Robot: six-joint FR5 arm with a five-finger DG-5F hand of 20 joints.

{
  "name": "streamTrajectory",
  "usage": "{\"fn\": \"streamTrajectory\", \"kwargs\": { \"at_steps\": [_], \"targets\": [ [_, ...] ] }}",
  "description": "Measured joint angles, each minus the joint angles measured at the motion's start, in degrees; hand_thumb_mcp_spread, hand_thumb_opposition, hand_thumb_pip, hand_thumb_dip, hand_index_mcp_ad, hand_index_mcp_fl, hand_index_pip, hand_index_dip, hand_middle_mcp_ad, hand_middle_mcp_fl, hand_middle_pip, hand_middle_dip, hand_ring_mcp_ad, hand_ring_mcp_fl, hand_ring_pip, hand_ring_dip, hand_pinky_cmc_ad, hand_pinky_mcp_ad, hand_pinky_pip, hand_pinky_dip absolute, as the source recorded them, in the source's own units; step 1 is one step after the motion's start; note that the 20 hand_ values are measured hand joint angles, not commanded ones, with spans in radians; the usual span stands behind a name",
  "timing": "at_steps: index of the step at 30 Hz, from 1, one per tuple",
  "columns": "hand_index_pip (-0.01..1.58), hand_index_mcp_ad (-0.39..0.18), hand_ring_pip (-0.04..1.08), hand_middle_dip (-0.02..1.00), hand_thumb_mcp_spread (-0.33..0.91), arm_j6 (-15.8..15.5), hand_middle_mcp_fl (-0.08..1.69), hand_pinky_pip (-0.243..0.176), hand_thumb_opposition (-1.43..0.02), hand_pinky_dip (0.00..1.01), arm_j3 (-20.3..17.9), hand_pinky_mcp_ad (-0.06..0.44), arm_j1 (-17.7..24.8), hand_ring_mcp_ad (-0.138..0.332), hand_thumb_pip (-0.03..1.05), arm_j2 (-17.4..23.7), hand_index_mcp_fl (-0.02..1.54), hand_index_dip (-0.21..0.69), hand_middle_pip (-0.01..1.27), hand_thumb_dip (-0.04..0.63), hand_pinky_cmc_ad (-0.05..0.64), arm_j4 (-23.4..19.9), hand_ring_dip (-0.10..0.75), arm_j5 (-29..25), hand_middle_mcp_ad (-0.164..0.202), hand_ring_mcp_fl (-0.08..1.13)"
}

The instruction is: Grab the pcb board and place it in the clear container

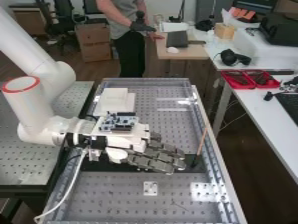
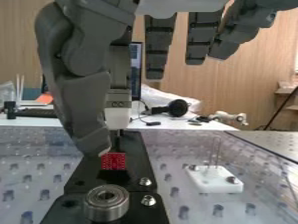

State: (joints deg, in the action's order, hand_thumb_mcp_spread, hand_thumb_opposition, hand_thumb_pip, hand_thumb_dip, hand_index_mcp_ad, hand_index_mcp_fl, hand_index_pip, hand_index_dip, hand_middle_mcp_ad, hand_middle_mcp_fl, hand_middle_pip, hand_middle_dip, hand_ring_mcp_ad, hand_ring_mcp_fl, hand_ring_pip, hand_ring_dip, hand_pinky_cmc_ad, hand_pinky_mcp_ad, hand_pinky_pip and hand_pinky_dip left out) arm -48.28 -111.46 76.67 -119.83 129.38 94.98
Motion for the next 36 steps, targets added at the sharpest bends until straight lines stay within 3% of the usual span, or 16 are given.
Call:
{"fn": "streamTrajectory", "kwargs": {
  "at_steps": [14, 24, 30, 36],
  "targets": [
    [1.42, -0.215, 0.10, 0.17, 0.62, -0.60, 0.18, -0.084, -0.85, 0.17, 0.84, 0.103, -0.02, 0.152, 0.40, -0.77, 0.25, 0.169, 0.13, 0.236, 0.239, 0.87, 0.028, 1.00, 0.002, 0.05],
    [1.46, -0.208, 0.10, 0.17, 0.64, -0.73, 0.18, -0.084, -0.85, 0.17, 2.01, 0.101, -0.77, 0.152, 0.40, -1.74, 0.31, 0.169, 0.13, 0.237, 0.239, 1.75, 0.028, 2.10, 0.000, 0.05],
    [1.48, -0.251, 0.10, 0.17, 0.67, -0.67, 0.18, -0.084, -0.85, 0.17, 2.41, 0.101, -1.18, 0.148, 0.40, -2.31, 0.34, 0.169, 0.13, 0.239, 0.253, 1.97, 0.028, 2.78, 0.002, 0.06],
    [1.49, -0.250, 0.10, 0.17, 0.68, -0.45, 0.18, -0.084, -0.85, 0.17, 2.77, 0.101, -1.70, 0.148, 0.40, -2.68, 0.34, 0.168, 0.13, 0.239, 0.255, 2.04, 0.028, 3.43, 0.002, 0.06]
  ]
}}
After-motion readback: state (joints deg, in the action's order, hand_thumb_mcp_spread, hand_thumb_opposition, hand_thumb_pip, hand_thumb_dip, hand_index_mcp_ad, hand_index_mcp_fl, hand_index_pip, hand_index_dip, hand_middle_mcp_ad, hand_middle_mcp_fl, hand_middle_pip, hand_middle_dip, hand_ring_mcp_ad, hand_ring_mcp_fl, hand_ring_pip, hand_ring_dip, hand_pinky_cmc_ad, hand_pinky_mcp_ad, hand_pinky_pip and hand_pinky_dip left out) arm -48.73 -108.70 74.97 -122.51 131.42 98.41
